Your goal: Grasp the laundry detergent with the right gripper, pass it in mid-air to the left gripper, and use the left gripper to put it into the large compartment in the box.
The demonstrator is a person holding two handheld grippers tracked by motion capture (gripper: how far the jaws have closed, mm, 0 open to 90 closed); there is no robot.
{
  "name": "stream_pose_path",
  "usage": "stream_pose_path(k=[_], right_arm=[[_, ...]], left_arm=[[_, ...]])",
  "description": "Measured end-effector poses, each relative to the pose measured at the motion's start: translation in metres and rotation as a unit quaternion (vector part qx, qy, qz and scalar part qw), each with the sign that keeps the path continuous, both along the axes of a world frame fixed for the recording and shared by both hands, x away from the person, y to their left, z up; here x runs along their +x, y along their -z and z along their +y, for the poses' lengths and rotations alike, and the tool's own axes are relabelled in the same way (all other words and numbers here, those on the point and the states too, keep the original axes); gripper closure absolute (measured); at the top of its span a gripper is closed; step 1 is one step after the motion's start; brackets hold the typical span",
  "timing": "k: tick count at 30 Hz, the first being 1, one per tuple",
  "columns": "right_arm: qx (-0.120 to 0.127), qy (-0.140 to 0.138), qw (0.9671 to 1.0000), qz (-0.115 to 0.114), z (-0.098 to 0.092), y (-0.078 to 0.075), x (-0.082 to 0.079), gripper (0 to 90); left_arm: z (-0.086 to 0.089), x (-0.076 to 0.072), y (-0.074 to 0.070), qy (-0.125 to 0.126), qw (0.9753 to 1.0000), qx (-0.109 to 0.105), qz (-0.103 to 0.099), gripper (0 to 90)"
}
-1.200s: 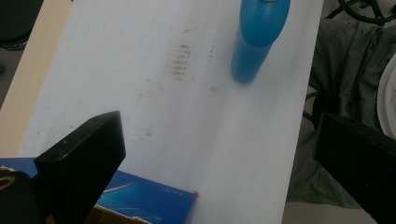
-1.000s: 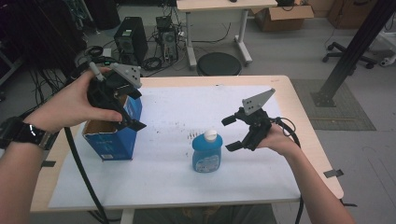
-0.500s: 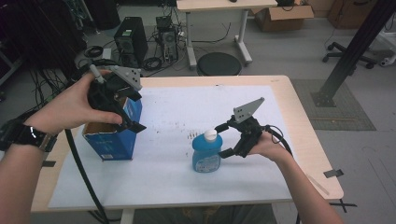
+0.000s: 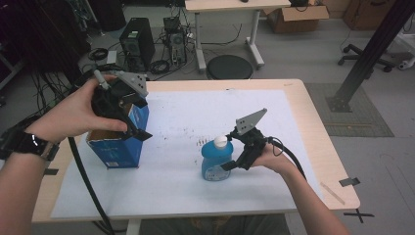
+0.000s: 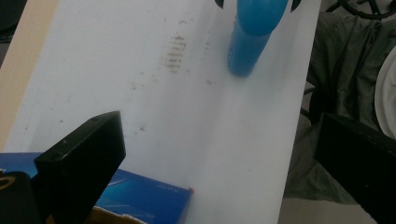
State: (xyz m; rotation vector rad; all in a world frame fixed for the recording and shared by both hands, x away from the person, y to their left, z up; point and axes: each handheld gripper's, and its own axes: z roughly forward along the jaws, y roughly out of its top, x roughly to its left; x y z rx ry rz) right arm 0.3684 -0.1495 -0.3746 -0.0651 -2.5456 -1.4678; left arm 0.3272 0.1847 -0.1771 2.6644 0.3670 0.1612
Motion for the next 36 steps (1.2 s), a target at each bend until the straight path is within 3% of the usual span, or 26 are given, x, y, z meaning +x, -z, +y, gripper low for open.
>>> stream_pose_path(k=[11, 36], right_arm=[[0.005, -0.003, 1.0000, -0.007, 0.0062, 0.0081, -0.0022, 10.1], [0.019, -0.007, 0.9996, -0.019, 0.0063, 0.0093, -0.0025, 24.6]], left_arm=[[-0.0023, 0.0009, 0.0014, 0.003, 1.0000, 0.004, 0.002, 3.1], [-0.0004, -0.0006, 0.0012, 0.002, 1.0000, 0.006, -0.001, 3.0]])
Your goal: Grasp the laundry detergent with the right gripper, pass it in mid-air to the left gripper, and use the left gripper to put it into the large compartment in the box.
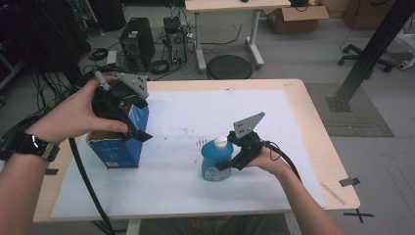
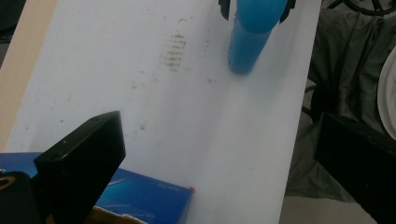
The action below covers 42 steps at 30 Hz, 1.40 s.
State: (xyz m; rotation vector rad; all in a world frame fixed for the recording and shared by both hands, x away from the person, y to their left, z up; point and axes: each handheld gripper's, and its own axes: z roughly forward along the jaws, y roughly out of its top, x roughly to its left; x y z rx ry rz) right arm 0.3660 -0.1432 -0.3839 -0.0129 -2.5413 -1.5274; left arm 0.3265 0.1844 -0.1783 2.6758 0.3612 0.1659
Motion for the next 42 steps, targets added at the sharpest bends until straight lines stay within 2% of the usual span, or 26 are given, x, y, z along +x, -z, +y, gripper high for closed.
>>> stream_pose_path(k=[32, 42], right_arm=[[0.008, -0.004, 0.9999, -0.012, -0.0002, 0.0035, -0.0028, 36.9], [0.020, 0.014, 0.9991, -0.033, -0.0036, 0.0022, -0.0058, 41.0]], left_arm=[[-0.0031, 0.0013, 0.0017, 0.003, 1.0000, 0.004, 0.002, 3.1], [-0.0034, 0.0007, 0.0024, 0.002, 1.0000, 0.002, 0.001, 3.1]])
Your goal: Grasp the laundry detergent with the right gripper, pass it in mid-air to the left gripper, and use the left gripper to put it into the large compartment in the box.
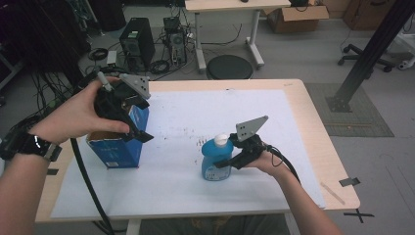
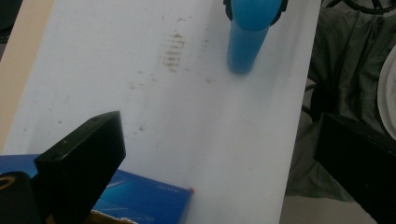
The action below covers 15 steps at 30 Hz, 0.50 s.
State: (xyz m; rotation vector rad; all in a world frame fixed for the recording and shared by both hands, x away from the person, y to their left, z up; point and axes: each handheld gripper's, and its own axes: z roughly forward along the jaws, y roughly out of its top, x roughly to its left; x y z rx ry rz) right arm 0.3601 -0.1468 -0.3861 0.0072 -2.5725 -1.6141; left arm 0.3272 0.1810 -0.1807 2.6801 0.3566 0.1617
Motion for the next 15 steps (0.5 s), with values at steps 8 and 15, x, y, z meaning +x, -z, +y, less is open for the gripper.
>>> stream_pose_path(k=[8, 15], right_arm=[[-0.004, 0.012, 0.9999, -0.004, 0.0010, -0.0023, -0.0004, 41.9], [-0.015, 0.017, 0.9997, 0.002, 0.0031, -0.0093, 0.0001, 42.2]], left_arm=[[0.0001, -0.0005, -0.0017, 0.001, 1.0000, -0.001, -0.001, 3.1], [-0.0020, -0.0005, -0.0041, 0.003, 1.0000, -0.003, -0.002, 3.1]])
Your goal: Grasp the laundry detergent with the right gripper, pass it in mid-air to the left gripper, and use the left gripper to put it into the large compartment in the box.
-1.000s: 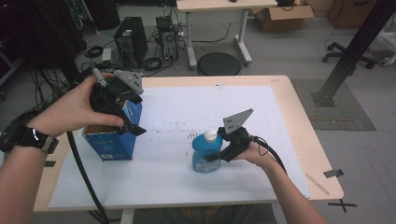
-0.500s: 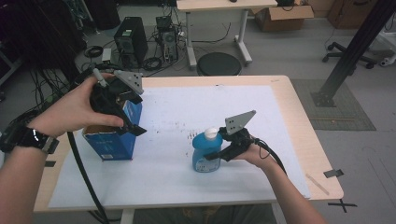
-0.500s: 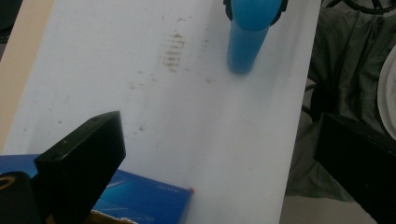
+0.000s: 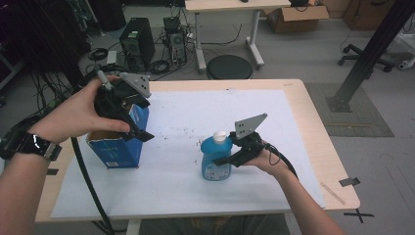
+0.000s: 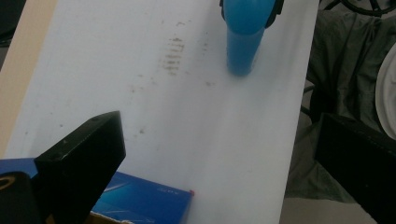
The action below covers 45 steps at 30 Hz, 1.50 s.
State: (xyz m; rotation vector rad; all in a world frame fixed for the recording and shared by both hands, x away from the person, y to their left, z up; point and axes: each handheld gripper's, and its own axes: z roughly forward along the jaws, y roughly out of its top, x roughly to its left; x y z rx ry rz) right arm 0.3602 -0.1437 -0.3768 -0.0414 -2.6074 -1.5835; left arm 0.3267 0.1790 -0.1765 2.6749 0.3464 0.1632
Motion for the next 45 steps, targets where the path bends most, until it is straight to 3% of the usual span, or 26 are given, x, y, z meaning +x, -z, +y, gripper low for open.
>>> stream_pose_path(k=[5, 13, 27, 37, 45], right_arm=[[-0.004, 0.003, 1.0000, -0.001, 0.001, -0.015, 0.001, 42.2], [-0.011, -0.005, 0.9999, -0.010, 0.011, -0.052, 0.004, 42.3], [-0.022, -0.023, 0.9990, -0.033, 0.044, -0.105, 0.003, 42.4], [-0.036, -0.036, 0.9977, -0.044, 0.073, -0.124, -0.003, 42.5], [-0.046, -0.046, 0.9967, -0.048, 0.091, -0.127, -0.006, 42.5]], left_arm=[[-0.002, 0.000, -0.003, 0.003, 1.0000, 0.001, -0.001, 3.1], [-0.009, -0.001, -0.011, 0.010, 0.9999, 0.003, -0.004, 3.1], [-0.021, -0.001, -0.021, 0.017, 0.9998, 0.007, -0.003, 3.1], [-0.031, -0.002, -0.024, 0.026, 0.9996, 0.013, -0.001, 3.1], [-0.039, -0.001, -0.024, 0.032, 0.9994, 0.012, 0.004, 3.1]])
